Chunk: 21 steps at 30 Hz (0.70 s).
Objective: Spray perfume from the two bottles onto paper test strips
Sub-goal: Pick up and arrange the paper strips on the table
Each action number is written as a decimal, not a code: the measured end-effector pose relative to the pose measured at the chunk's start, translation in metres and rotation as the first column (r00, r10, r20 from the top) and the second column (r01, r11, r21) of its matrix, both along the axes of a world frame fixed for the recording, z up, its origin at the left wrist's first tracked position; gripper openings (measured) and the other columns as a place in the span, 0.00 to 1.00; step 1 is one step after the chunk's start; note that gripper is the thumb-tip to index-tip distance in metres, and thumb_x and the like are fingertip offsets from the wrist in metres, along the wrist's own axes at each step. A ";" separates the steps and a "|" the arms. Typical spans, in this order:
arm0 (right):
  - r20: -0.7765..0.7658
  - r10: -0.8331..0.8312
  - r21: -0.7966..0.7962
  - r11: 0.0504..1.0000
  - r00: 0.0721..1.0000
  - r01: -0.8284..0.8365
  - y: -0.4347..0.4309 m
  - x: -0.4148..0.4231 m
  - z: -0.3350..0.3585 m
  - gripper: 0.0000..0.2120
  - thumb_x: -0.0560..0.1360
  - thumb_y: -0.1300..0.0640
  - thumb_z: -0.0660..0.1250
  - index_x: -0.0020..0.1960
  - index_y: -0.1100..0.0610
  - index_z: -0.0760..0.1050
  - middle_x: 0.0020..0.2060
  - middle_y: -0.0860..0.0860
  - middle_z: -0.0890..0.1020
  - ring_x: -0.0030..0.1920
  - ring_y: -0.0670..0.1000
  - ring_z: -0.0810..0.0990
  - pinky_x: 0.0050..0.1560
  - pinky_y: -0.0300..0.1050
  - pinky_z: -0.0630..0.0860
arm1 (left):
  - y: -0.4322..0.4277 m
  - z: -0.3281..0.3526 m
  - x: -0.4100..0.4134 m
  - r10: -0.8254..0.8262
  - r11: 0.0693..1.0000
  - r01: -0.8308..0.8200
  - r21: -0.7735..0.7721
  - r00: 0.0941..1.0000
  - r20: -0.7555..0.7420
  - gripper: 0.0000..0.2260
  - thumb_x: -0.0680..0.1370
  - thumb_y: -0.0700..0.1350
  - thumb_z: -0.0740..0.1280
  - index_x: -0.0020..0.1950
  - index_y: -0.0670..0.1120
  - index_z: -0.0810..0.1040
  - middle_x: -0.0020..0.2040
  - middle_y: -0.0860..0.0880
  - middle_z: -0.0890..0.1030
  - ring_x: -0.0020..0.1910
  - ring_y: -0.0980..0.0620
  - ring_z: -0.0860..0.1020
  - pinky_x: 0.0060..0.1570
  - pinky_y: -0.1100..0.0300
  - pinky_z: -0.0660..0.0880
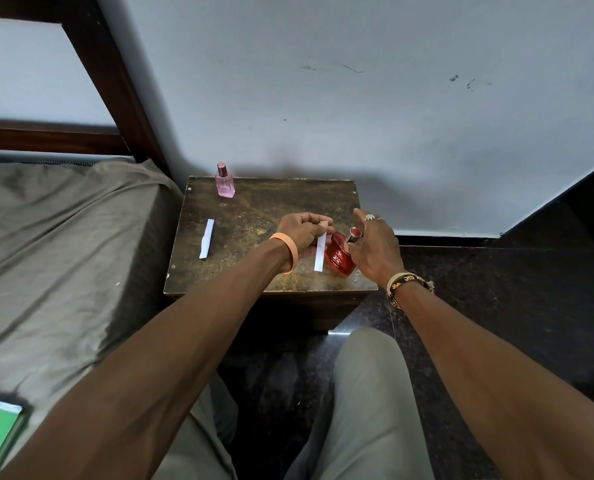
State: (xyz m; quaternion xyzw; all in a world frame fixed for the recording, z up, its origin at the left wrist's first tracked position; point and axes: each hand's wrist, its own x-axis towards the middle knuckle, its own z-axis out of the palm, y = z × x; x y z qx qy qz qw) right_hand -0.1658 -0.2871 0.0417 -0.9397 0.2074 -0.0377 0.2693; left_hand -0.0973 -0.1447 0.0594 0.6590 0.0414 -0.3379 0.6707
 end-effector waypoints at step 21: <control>0.240 0.057 0.602 0.774 0.969 -0.195 0.101 0.019 0.151 0.12 0.79 0.51 0.68 0.44 0.58 0.84 0.37 0.53 0.86 0.38 0.49 0.85 0.45 0.47 0.82 | 0.108 0.135 0.006 0.055 0.996 -0.080 0.032 0.881 0.470 0.09 0.70 0.34 0.74 0.47 0.42 0.81 0.38 0.42 0.82 0.34 0.52 0.82 0.32 0.62 0.78</control>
